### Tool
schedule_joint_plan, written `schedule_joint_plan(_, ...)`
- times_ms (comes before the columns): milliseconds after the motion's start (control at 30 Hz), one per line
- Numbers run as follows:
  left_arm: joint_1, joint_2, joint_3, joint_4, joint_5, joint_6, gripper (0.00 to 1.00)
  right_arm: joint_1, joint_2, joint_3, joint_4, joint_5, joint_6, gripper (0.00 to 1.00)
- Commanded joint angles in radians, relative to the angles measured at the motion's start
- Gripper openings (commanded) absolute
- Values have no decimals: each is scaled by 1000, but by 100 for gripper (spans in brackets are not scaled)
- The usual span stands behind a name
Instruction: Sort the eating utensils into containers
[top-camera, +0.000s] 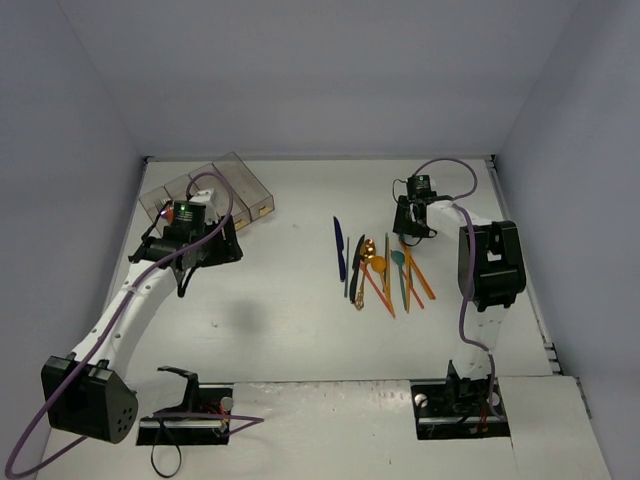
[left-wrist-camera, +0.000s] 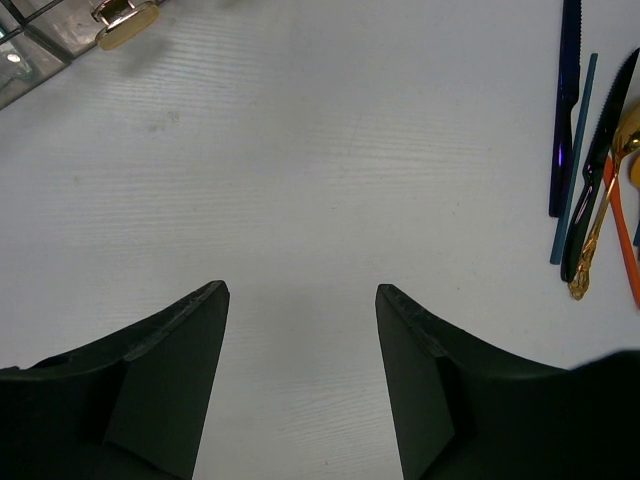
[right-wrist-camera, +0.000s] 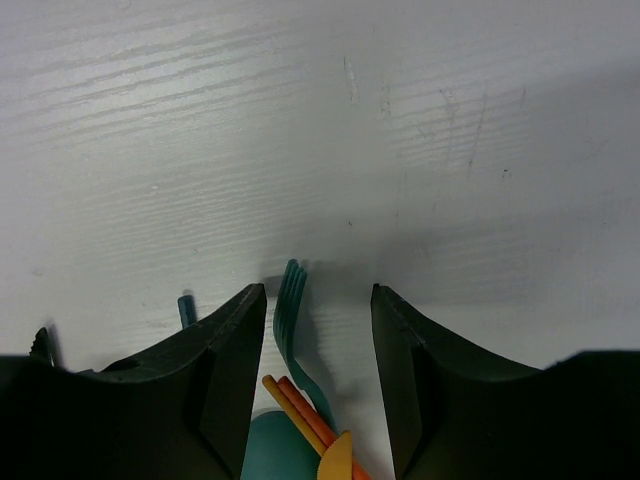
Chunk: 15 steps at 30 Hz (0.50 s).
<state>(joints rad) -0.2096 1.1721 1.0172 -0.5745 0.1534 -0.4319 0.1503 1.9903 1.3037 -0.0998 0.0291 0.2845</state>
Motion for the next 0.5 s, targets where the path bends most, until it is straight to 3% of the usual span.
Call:
schedule_joint_plan(0, -8, -18, 7, 30, 7, -5, 57, 0, -34, 8, 9, -5, -23, 43)
schedule_joint_plan(167, -11, -11, 6, 28, 14, -5, 57, 3, -48, -11, 8, -8, -22, 35)
schedule_joint_plan(467, -17, -15, -2, 29, 12, -9, 57, 13, -46, -15, 8, -46, -21, 8)
